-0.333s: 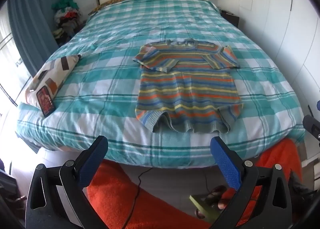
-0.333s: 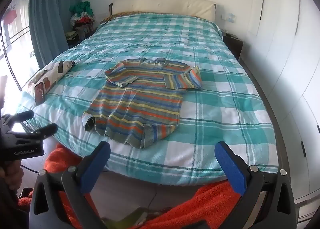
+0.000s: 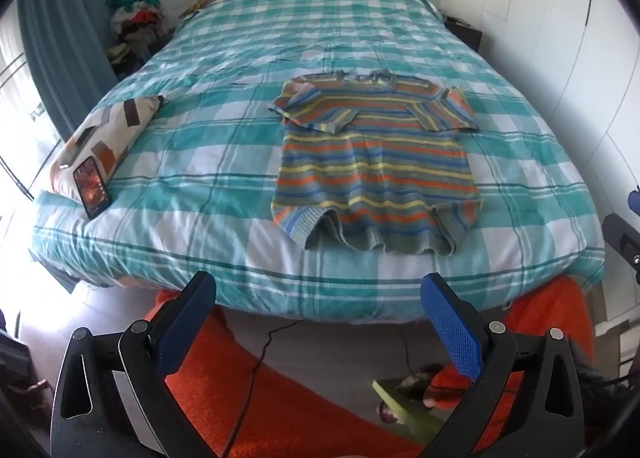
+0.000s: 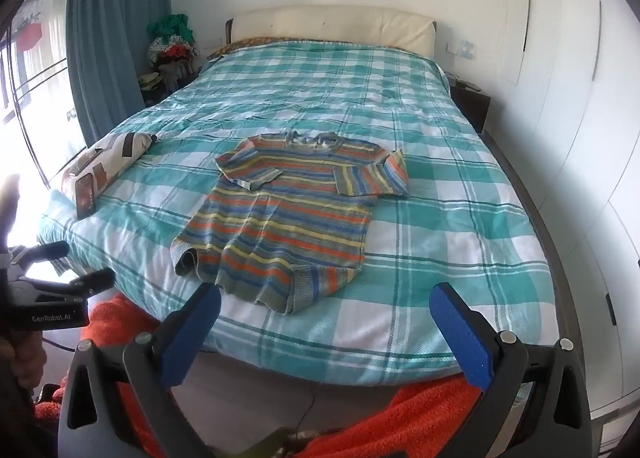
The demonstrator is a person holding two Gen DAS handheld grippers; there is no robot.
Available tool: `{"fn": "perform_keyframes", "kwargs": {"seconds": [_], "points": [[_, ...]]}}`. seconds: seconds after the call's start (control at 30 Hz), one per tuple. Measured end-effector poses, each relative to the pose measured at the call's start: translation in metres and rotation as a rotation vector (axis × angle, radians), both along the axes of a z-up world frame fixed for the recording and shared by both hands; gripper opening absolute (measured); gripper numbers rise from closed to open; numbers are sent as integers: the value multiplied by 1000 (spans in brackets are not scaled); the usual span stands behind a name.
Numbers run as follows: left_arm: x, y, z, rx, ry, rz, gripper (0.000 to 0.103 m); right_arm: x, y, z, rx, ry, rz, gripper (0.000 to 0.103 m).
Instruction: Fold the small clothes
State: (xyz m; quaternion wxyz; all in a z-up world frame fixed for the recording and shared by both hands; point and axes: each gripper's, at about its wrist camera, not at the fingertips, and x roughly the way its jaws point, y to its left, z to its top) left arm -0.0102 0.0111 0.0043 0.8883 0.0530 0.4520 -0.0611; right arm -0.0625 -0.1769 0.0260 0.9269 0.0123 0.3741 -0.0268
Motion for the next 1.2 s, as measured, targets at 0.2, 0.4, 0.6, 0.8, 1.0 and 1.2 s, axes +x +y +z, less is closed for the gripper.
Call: {"fn": "perform_keyframes", "kwargs": {"seconds": [0.2, 0.4, 0.6, 0.8, 1.0, 1.2], "points": [[-9, -12, 17, 34, -61, -58, 102, -1, 8, 5, 16, -12, 19, 103], [-2, -17, 10, 2, -41, -78, 102, 7, 11, -3, 3, 45, 37, 103], [9, -27, 11, 52, -106, -77, 103, 10, -4, -4, 5, 56, -2, 103], [17, -31, 7, 100, -112, -99, 103, 9, -21, -13, 21, 83, -83, 103], [28, -31, -10, 14, 6, -95, 102, 13, -19, -19, 5, 107, -50, 103], [22, -25, -8, 63, -32, -65, 102, 22, -9, -18, 12, 90, -18, 103]]}}
